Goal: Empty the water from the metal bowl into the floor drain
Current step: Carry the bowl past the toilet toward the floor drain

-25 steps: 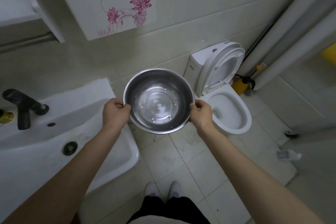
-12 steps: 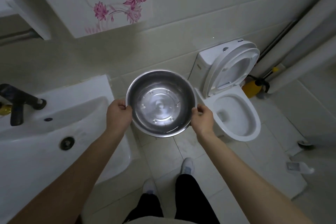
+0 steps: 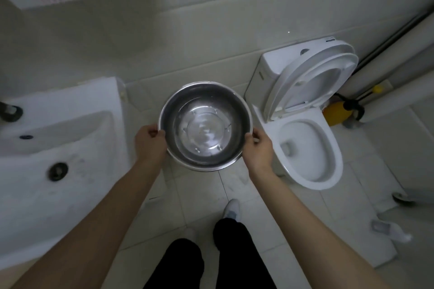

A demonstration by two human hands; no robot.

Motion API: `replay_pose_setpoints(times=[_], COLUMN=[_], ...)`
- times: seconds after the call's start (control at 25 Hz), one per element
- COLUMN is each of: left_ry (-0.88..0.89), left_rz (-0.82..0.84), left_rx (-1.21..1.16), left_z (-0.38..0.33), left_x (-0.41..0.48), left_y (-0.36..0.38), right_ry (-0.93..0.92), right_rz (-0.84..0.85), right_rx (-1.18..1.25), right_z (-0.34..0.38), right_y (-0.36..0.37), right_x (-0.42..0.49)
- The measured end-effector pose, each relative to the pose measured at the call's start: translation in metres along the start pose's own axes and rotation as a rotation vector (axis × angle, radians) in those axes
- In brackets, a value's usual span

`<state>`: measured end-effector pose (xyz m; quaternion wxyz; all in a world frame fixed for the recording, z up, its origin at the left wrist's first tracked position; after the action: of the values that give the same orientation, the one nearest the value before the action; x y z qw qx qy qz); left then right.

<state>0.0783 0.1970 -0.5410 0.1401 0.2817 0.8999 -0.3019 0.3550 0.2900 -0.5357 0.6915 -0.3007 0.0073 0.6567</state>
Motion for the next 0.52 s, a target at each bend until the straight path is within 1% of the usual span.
replay_pose_setpoints(times=[0.12,0.24,0.4,0.52], left_ry=[0.013,-0.02,-0.027,-0.031], left_rz=[-0.052,-0.021,-0.099,-0.104], left_rx=[0.006,-0.006,0.028,0.036], left_z=[0.017,0.044,0.078,0.105], left_x=[0.01,0.015,0.013,0.017], left_y=[0.018,0.043,0.069,0.088], right_ry=[0.021,0.024,0.01,0.019], right_rz=[0.0,-0.004,-0.013,-0.003], right_rx=[0.023,0.01,-0.021,-0.049], right_z=[-0.021,-0.047,-0.083,-0.11], right_y=[0.011,0.02,0.026,0.035], right_x=[0.017,0.036,0.058,0.074])
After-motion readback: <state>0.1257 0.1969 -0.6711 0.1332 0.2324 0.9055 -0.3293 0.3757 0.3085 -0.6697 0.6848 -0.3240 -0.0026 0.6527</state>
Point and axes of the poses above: each hand's wrist, its own x-axis towards the middle knuckle, its own y-axis out of the palm, z = x × y, the point moved 5 cm from there along x, towards the middle knuckle
